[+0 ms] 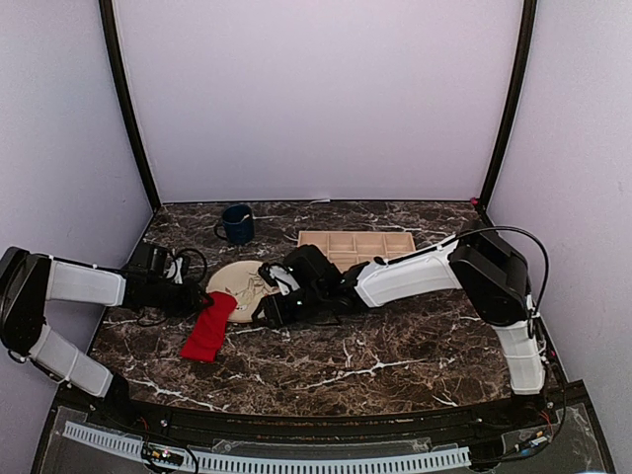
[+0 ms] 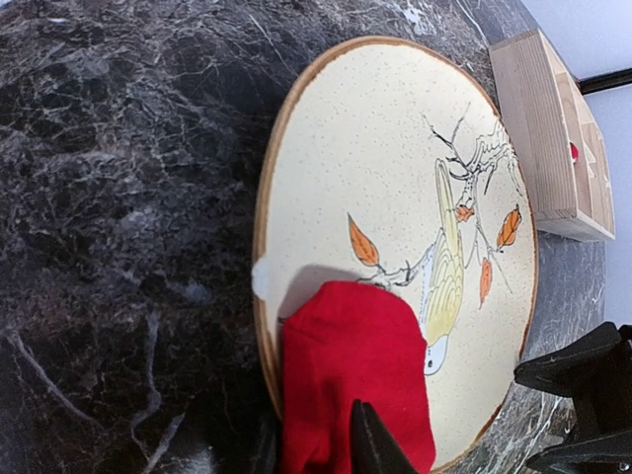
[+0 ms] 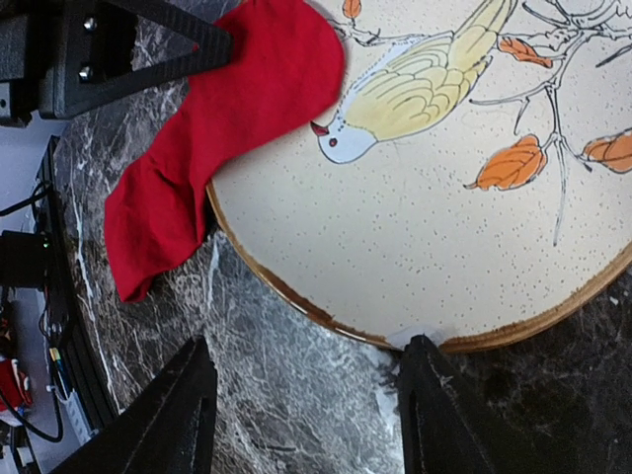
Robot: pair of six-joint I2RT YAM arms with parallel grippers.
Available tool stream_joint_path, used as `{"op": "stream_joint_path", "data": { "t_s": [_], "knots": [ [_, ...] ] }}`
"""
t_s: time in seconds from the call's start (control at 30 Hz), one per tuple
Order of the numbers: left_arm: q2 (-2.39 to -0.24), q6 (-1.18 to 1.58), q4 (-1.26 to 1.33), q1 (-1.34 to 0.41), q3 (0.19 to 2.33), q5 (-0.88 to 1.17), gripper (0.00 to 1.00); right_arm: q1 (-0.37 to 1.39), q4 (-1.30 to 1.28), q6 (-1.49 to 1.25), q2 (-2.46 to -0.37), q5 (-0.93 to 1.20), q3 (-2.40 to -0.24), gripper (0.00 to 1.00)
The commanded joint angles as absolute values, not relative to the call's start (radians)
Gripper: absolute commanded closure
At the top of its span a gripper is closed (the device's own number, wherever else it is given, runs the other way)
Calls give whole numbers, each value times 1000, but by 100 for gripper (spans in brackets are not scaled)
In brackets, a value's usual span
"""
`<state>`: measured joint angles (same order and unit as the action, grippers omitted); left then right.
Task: Roll the socks
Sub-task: Pick up the sock from the center of the board.
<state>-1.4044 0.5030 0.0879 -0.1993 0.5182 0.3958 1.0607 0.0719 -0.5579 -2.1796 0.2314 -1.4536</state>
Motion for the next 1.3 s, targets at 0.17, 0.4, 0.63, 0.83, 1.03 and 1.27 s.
{"op": "stream_joint_path", "data": {
  "t_s": [0.17, 0.4, 0.63, 0.83, 1.03, 1.27],
  "knots": [
    [-1410, 508, 144, -202, 505, 444, 68, 1069, 35, -543, -2287, 251, -1571, 42],
    [-1340, 525, 115, -201, 496, 439, 68, 1062, 26, -533, -2317, 248, -1611, 42],
    [-1278, 535, 100, -202, 489, 445, 72, 1047, 10, -516, -2359, 262, -1681, 42],
    [-1280, 532, 94, -202, 485, 449, 75, 1039, 15, -509, -2383, 277, -1719, 43],
    [-1317, 530, 105, -201, 476, 453, 74, 1037, 24, -508, -2383, 285, -1727, 43],
    [-1408, 530, 156, -202, 447, 470, 74, 1037, 25, -504, -2372, 287, -1724, 43]
  ]
}}
